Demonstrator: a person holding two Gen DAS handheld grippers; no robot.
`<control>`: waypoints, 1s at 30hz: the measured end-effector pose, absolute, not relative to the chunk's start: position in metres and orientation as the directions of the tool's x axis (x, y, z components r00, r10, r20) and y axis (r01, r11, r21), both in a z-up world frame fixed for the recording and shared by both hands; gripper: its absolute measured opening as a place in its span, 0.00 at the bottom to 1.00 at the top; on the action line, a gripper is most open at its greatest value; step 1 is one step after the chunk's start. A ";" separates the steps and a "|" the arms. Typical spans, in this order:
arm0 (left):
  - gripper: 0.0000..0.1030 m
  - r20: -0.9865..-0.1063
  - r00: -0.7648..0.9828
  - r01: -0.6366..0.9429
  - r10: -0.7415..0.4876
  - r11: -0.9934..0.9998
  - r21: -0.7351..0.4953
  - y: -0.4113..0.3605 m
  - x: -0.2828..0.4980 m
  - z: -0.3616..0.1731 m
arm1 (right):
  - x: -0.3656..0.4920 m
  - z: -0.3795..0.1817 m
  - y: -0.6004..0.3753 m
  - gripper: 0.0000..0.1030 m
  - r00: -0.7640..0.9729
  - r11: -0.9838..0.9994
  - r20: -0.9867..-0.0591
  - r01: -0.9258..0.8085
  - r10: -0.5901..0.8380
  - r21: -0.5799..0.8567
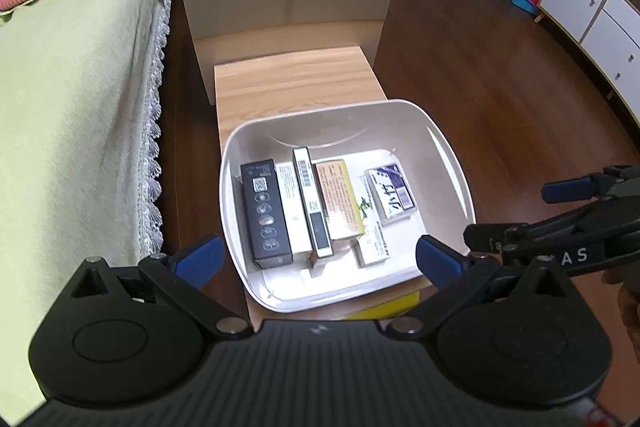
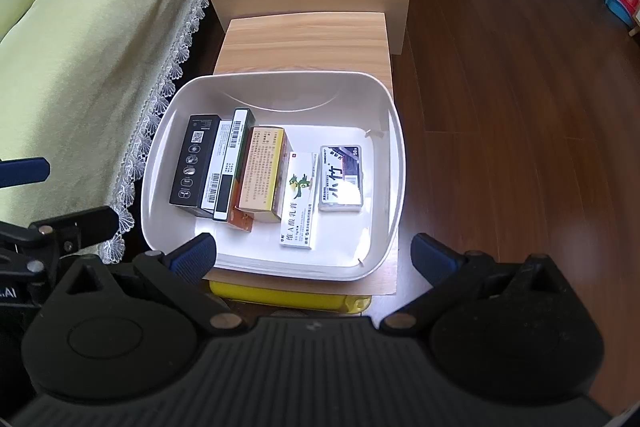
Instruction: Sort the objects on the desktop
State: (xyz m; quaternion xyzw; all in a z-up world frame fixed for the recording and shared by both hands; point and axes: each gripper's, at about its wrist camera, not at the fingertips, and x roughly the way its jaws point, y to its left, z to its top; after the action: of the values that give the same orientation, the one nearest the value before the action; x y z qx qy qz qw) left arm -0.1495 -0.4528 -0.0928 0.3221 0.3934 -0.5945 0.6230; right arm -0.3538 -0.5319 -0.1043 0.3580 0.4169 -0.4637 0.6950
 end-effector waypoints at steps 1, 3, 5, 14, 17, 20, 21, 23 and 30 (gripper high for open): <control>1.00 -0.876 -0.018 0.994 -0.482 0.085 -0.068 -0.452 -0.151 -0.094 | -0.354 -0.104 -0.532 0.99 0.217 0.313 -0.912 0.944 -0.347 0.105; 1.00 -0.881 -0.022 0.994 -0.472 0.085 -0.071 -0.451 -0.153 -0.097 | -0.357 -0.105 -0.532 0.99 0.209 0.308 -0.915 0.946 -0.345 0.100; 1.00 -0.887 -0.023 0.993 -0.461 0.092 -0.073 -0.451 -0.154 -0.100 | -0.359 -0.106 -0.532 0.99 0.203 0.302 -0.918 0.948 -0.341 0.097; 1.00 -0.901 -0.015 0.991 -0.434 0.112 -0.070 -0.453 -0.157 -0.111 | -0.365 -0.115 -0.531 0.99 0.195 0.299 -0.930 0.949 -0.312 0.099; 1.00 -0.901 -0.007 0.989 -0.434 0.130 -0.070 -0.454 -0.156 -0.113 | -0.364 -0.121 -0.532 0.99 0.196 0.303 -0.934 0.947 -0.300 0.101; 1.00 -0.902 0.000 0.987 -0.431 0.147 -0.070 -0.455 -0.156 -0.115 | -0.363 -0.125 -0.534 0.99 0.196 0.307 -0.937 0.946 -0.289 0.103; 1.00 -0.903 0.002 0.986 -0.430 0.152 -0.070 -0.455 -0.156 -0.115 | -0.363 -0.126 -0.534 0.99 0.197 0.308 -0.937 0.946 -0.287 0.104; 1.00 -0.905 0.005 0.985 -0.425 0.158 -0.068 -0.455 -0.156 -0.116 | -0.363 -0.129 -0.536 0.99 0.192 0.307 -0.939 0.946 -0.285 0.100; 1.00 -0.909 0.016 0.986 -0.417 0.159 -0.056 -0.458 -0.159 -0.118 | -0.367 -0.135 -0.540 0.99 0.196 0.304 -0.943 0.946 -0.267 0.111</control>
State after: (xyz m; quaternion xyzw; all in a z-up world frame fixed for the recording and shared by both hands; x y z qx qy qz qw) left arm -0.1595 -0.4580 -0.1181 0.3329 0.4270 -0.5564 0.6303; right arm -0.3669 -0.5399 -0.1350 0.3807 0.4459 -0.4505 0.6733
